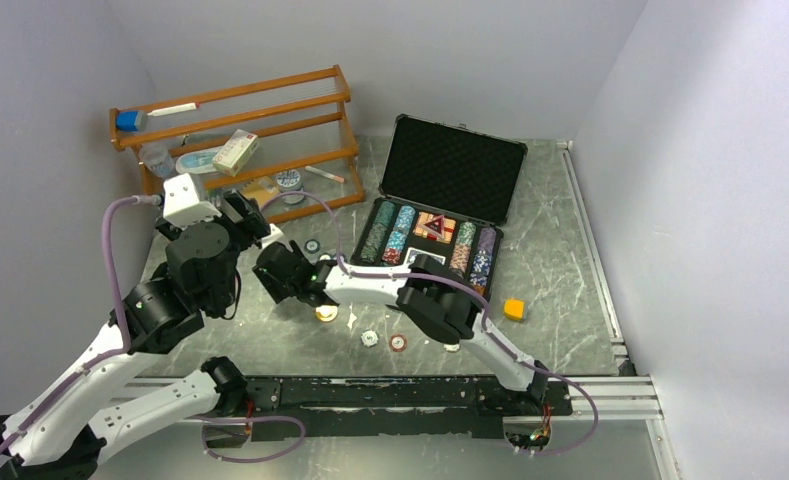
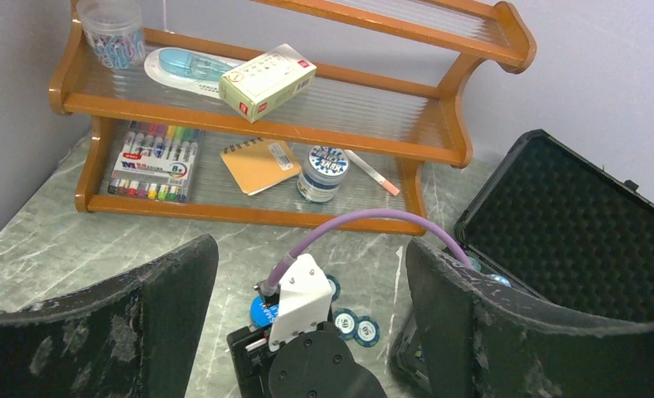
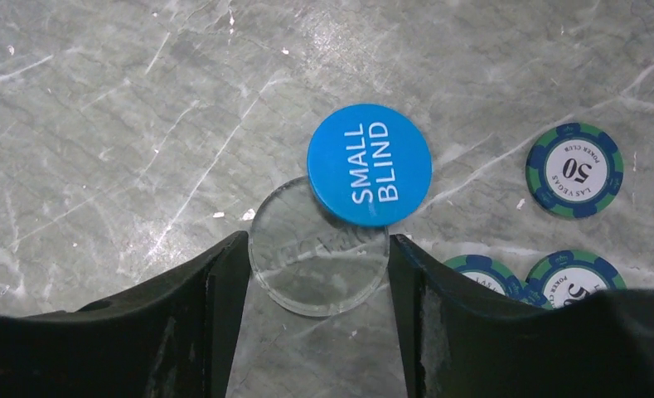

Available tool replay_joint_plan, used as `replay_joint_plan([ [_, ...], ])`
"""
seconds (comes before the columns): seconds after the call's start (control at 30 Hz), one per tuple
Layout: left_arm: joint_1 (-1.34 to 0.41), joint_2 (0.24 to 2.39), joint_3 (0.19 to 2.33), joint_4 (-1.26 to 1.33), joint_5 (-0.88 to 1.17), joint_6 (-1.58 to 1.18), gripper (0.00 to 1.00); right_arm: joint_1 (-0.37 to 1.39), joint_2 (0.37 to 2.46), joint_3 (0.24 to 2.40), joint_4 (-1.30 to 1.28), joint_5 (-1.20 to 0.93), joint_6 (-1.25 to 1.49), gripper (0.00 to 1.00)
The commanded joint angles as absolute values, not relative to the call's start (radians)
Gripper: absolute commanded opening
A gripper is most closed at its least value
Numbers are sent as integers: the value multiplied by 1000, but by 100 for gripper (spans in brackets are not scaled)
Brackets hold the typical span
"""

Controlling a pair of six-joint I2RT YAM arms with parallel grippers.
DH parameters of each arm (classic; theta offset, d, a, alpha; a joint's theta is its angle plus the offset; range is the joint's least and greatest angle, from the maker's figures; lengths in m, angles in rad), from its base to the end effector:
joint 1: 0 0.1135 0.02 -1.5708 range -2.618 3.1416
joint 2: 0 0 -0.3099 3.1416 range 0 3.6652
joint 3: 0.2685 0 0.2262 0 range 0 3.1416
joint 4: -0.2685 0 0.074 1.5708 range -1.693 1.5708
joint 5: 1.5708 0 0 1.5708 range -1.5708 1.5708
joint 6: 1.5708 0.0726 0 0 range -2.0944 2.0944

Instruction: Pack up texas hold em set

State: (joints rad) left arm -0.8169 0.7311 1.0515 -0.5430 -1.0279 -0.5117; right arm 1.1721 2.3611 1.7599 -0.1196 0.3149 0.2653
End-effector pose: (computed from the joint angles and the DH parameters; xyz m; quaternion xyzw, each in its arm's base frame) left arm 0.1043 -0.0203 0.4214 -0.1999 0.7191 -0.0327 0.6648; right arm 0.2387 0.5087 0.1633 -0.3360 0.8372 0.1606 0.4006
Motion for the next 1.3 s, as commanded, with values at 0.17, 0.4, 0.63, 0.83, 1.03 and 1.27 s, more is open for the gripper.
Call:
replay_joint_plan([
  [0.17,-815,718,1041,-538,-1049,-503,88,1175,2328,1683,-272,244,266,54],
  [0.4,-814,718,1038,-525,-1028,-499,88,1172,2103,1509,-203,204,286,54],
  [0.63,-815,703,1047,-539,-942,-509,88,1144,1880,1338,-81,334,393,55],
  [0.83,-814,687,1048,-563,-844,-530,92,1053,1719,1215,-98,495,486,55],
  [1.03,-815,691,1028,-559,-744,-557,96,907,1574,1059,-189,536,633,56],
  [1.27,-814,738,984,-502,-665,-570,100,794,1467,933,-259,584,679,57],
])
